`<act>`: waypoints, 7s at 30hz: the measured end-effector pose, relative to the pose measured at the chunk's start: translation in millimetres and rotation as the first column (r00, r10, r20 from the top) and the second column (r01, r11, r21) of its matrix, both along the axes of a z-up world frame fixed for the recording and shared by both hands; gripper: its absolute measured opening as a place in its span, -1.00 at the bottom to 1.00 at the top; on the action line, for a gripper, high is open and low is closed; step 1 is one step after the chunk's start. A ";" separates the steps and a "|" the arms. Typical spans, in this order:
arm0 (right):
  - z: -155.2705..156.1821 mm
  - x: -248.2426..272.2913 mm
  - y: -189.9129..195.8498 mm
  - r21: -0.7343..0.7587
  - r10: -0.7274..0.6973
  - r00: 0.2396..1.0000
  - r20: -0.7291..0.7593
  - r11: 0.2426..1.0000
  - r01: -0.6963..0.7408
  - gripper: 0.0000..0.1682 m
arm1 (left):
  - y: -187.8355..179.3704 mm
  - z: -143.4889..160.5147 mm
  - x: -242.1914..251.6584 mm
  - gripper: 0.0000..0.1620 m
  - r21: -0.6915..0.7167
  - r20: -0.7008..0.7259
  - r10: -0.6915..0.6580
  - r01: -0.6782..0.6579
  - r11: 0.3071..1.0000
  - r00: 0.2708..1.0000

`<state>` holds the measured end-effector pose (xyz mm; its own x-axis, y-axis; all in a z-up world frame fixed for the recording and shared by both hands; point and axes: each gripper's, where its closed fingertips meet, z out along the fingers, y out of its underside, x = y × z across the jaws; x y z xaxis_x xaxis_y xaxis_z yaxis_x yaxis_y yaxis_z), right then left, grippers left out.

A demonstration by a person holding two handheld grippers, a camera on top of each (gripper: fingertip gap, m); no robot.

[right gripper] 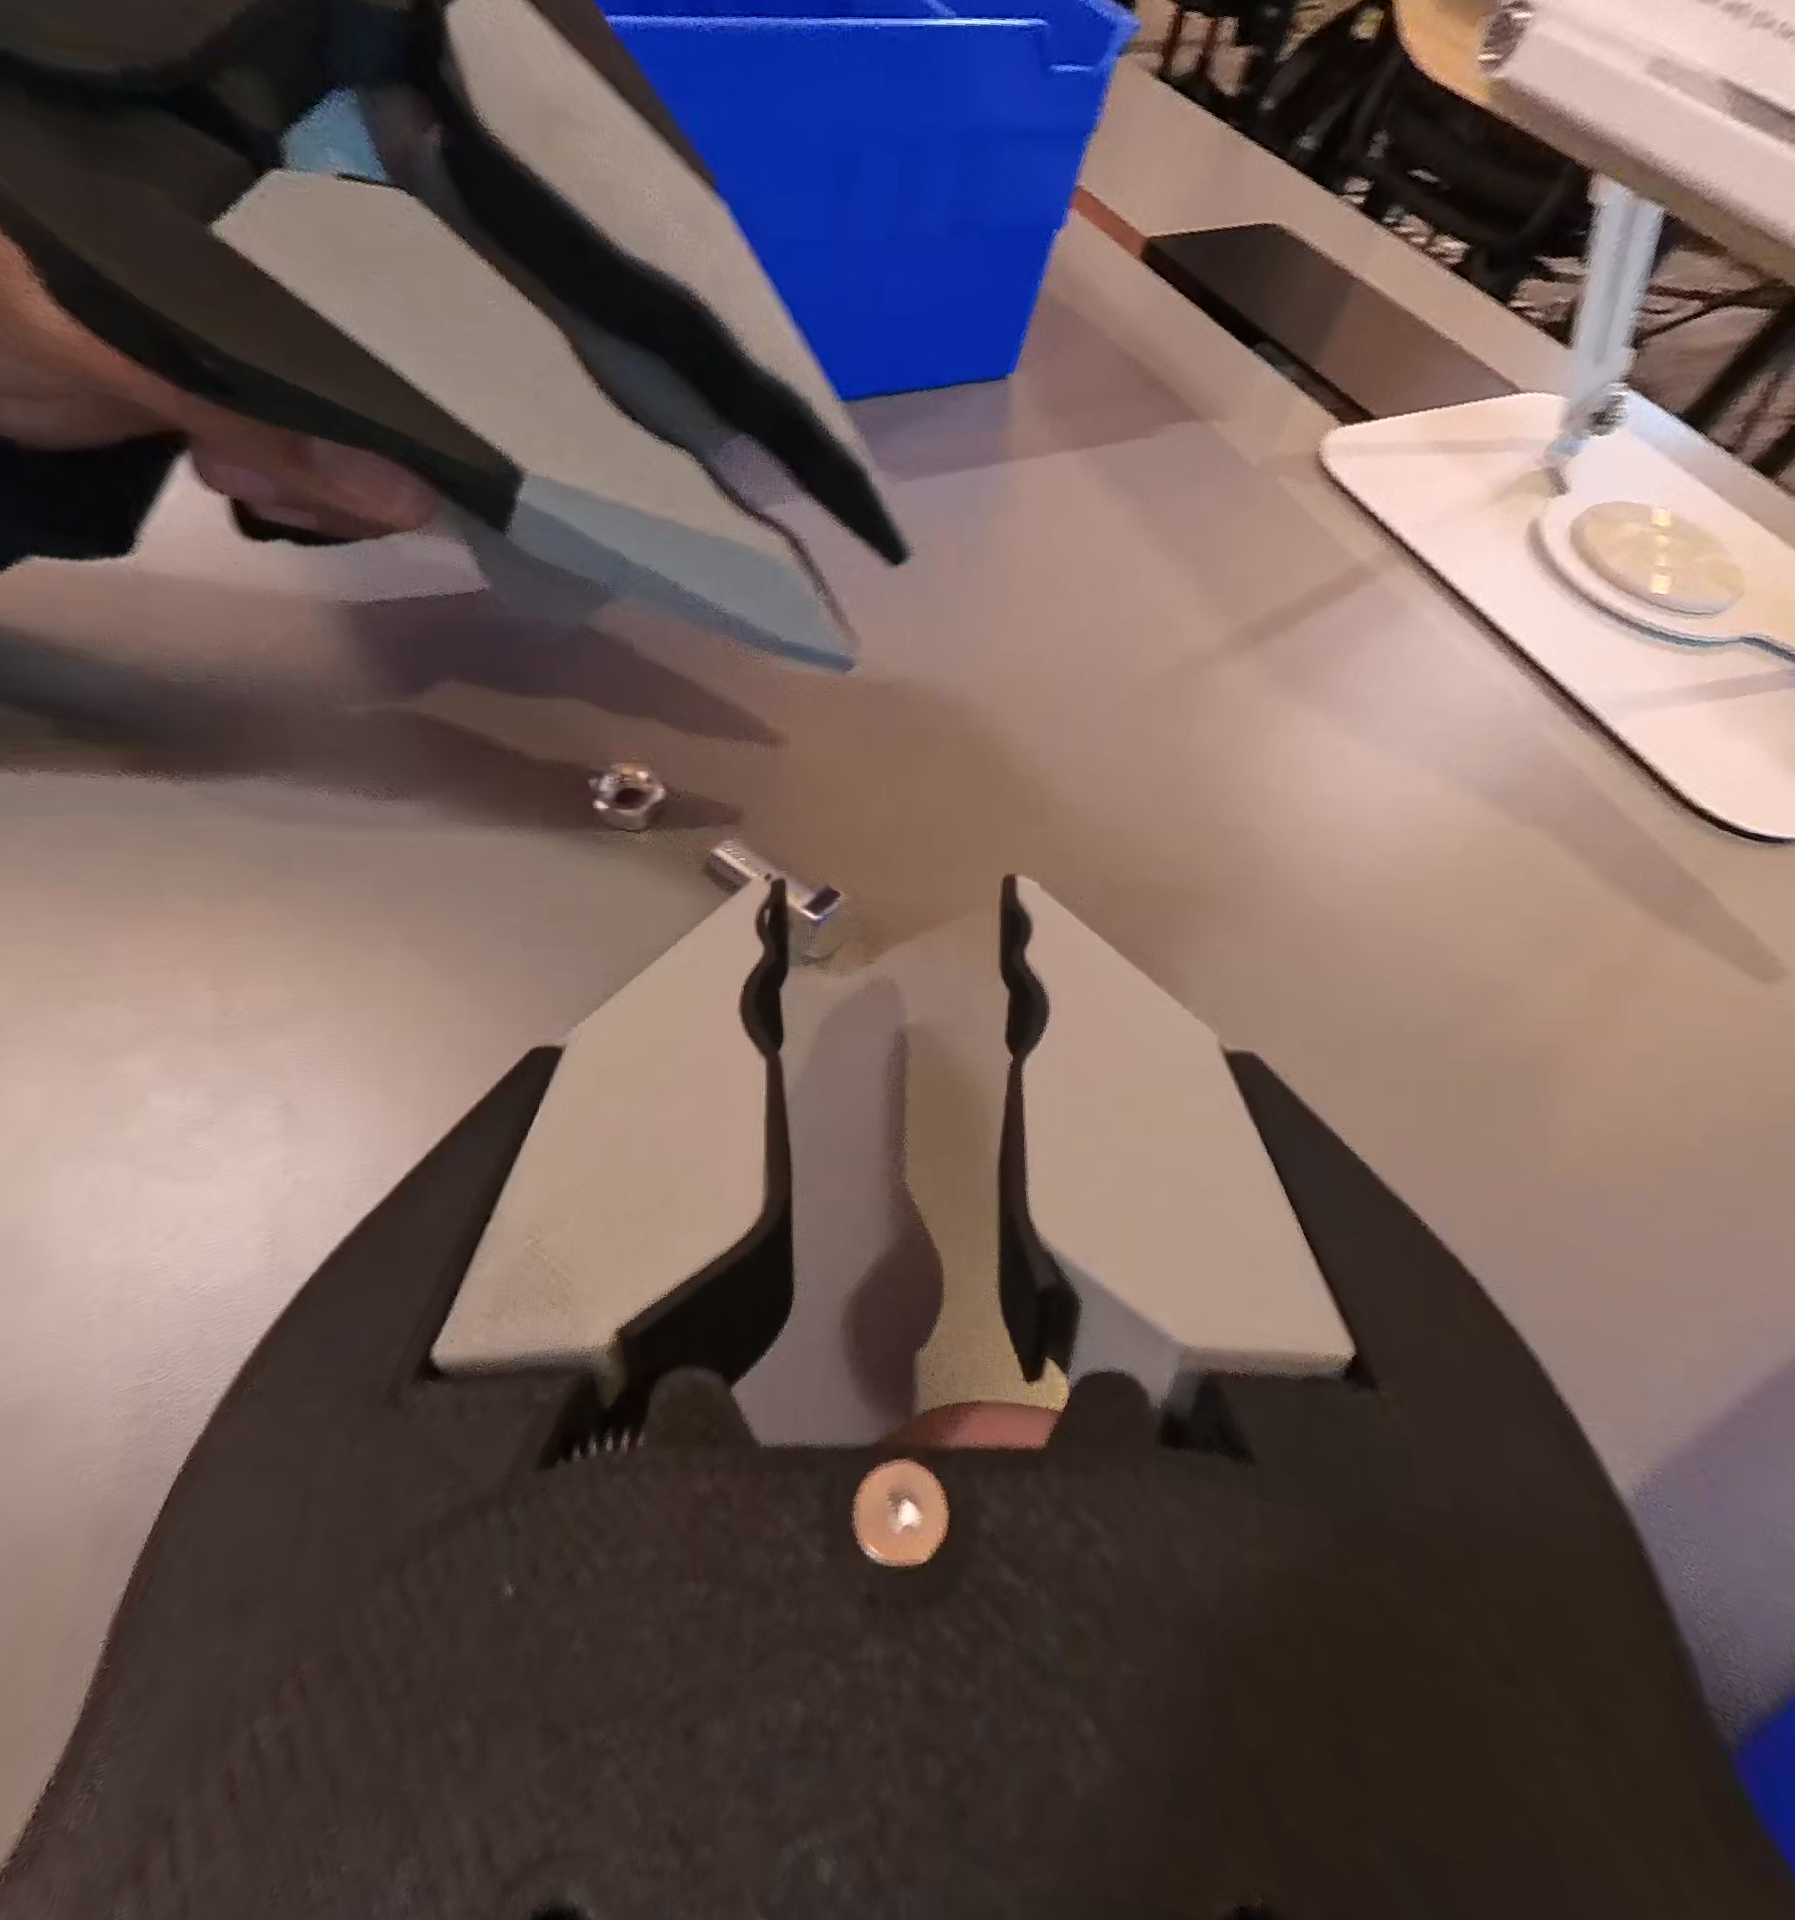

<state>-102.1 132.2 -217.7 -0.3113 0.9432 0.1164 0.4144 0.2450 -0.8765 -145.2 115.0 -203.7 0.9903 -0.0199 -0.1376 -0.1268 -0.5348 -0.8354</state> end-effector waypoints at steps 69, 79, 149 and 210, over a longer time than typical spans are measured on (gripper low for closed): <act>57.5 1.7 -35.3 -0.408 0.247 0.948 -0.202 0.859 -0.311 -0.93 | -7.4 54.1 49.6 -0.87 0.373 0.617 -0.378 0.166 0.913 0.690; 58.0 0.9 -34.3 -0.441 0.240 0.948 -0.208 0.842 -0.309 -0.91 | -6.9 52.8 48.8 -0.92 0.363 0.525 -0.361 0.181 0.914 0.771; 61.1 7.5 -42.3 -0.428 0.296 0.928 -0.225 0.826 -0.367 -0.81 | -6.7 59.0 61.4 -0.89 0.407 0.560 -0.410 0.193 0.893 0.720; -44.5 -29.9 -81.9 0.046 0.174 0.957 0.234 0.981 -0.189 -0.62 | -12.9 80.8 14.6 -0.92 0.469 0.305 -0.207 0.042 0.882 0.930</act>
<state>-132.0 50.3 -262.2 -0.5021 0.8608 0.0835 0.5441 0.3894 -0.7432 -130.6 102.1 -123.0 0.9702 -0.1639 0.1787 0.1654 -0.0917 -0.9820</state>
